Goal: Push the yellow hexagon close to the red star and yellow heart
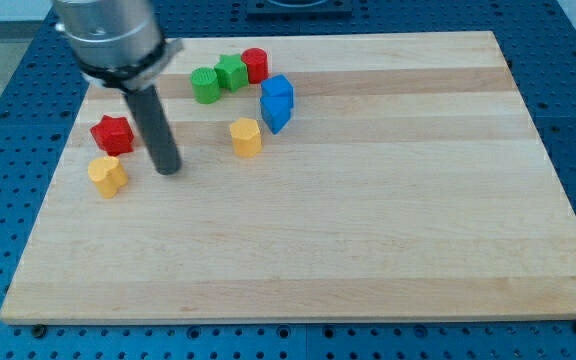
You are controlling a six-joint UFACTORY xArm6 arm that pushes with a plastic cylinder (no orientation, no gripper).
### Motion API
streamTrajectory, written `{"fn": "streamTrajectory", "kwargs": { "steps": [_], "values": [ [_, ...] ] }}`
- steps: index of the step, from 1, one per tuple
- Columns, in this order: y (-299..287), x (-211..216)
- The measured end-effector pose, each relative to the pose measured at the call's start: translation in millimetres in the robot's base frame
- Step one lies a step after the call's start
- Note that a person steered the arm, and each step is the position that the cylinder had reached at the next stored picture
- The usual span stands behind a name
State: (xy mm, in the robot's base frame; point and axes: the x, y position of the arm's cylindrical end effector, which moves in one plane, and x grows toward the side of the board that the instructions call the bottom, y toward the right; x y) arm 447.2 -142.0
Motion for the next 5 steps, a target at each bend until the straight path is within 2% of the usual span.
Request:
{"fn": "streamTrajectory", "kwargs": {
  "steps": [1,2,3,4,5],
  "values": [
    [75.8,5.2],
    [156.5,-12.2],
    [171.3,-54.4],
    [150.7,-63.6],
    [93.3,-59.6]
  ]
}}
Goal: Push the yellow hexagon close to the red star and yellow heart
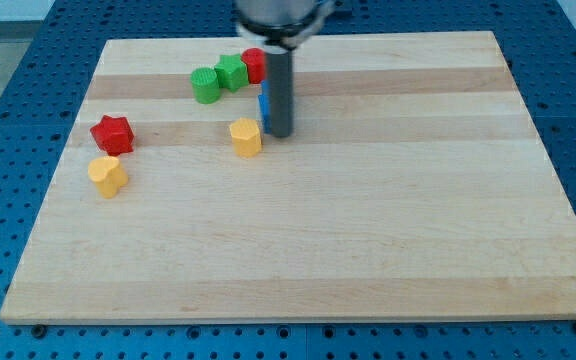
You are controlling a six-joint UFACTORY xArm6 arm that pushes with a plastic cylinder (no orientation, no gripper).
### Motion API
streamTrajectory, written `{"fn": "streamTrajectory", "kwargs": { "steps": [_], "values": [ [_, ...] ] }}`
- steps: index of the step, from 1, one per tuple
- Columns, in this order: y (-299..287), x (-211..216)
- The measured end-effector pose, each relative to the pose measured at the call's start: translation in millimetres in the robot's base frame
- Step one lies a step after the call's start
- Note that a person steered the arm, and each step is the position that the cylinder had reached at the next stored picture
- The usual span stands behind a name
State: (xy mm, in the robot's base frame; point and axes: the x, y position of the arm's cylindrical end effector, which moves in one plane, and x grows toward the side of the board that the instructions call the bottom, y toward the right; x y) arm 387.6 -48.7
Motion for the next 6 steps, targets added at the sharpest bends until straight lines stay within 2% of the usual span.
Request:
{"fn": "streamTrajectory", "kwargs": {
  "steps": [1,2,3,4,5,6],
  "values": [
    [-61.4,16.6],
    [-96.8,24.3],
    [-68.6,26.8],
    [-57.4,47.3],
    [-66.6,62.4],
    [-100.5,54.1]
  ]
}}
